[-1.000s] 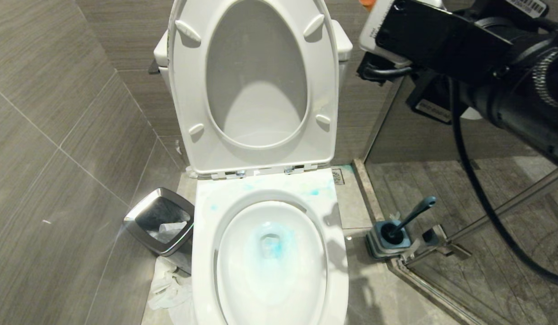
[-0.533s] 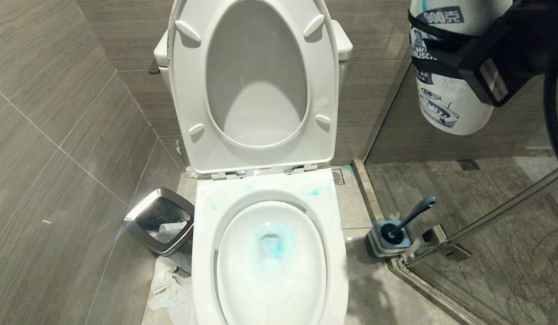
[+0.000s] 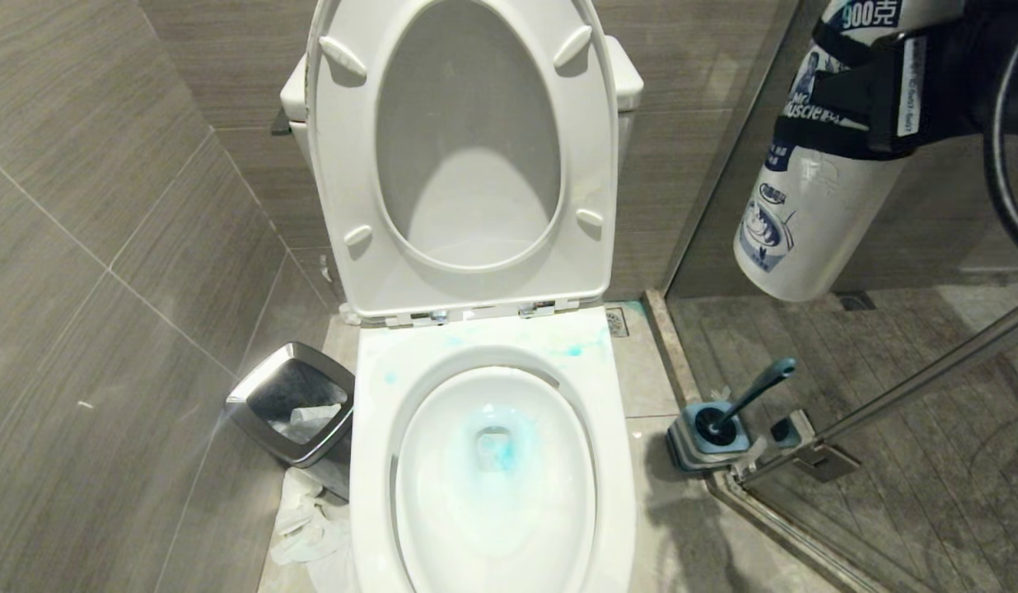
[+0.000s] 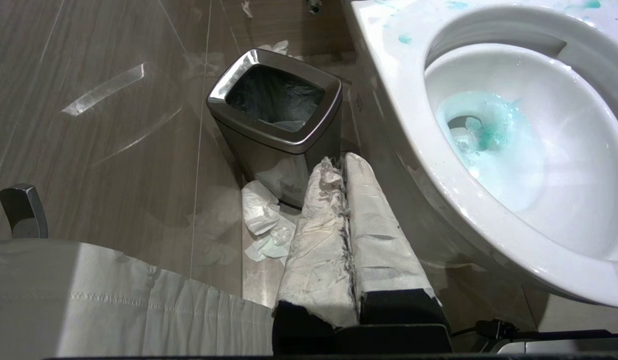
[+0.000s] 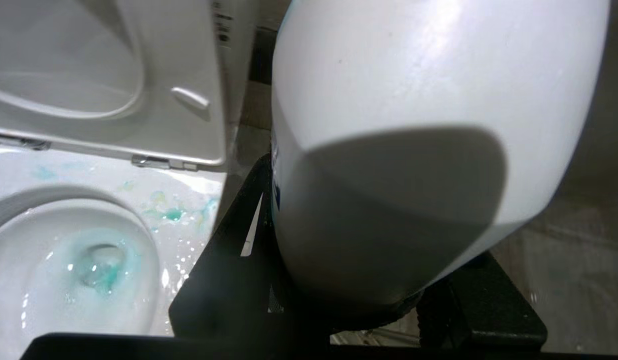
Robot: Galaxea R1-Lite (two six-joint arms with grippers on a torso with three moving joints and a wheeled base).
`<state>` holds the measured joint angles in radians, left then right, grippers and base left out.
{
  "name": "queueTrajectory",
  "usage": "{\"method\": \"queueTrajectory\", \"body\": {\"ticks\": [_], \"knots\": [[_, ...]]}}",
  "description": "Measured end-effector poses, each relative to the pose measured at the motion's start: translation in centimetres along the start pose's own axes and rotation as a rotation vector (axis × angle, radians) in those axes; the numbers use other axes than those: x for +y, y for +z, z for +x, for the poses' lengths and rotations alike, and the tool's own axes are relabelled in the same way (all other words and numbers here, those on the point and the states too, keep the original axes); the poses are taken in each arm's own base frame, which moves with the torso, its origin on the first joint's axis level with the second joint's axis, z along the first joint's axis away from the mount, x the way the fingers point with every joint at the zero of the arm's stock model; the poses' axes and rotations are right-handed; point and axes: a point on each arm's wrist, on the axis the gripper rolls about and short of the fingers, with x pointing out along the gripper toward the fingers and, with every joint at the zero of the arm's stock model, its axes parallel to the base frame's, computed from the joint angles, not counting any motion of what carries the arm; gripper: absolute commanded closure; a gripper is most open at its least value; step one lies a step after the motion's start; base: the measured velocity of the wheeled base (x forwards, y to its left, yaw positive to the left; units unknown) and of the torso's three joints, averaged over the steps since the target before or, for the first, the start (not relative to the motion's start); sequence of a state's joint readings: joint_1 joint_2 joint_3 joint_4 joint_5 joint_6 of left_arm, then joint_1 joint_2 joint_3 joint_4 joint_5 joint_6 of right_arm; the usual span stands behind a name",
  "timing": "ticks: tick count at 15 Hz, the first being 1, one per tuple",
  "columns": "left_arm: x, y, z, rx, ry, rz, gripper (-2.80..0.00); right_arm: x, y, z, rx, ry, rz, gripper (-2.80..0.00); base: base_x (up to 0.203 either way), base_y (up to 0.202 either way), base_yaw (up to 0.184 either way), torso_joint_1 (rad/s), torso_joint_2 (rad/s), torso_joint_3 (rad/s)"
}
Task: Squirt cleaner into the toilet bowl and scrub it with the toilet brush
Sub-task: Place the cleaning agent on the floor
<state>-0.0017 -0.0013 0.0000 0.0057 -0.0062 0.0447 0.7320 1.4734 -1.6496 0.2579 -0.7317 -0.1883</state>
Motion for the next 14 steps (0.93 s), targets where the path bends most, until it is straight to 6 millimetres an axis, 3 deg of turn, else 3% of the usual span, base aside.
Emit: {"method": "queueTrajectory", "body": {"ticks": [4,14], "knots": [[0.0,0.0,0.0,0.000,0.000,0.001,0.00,-1.3,-0.4,1.4,0.021,-0.067,0.047,0.00,0.000,0.000,0.000,0.000,0.00,0.000],[0.0,0.0,0.0,0.000,0.000,0.000,0.00,-1.0,-1.8,2.5,0.028,-0.065,0.134,0.00,0.000,0.000,0.000,0.000,0.00,0.000]]}}
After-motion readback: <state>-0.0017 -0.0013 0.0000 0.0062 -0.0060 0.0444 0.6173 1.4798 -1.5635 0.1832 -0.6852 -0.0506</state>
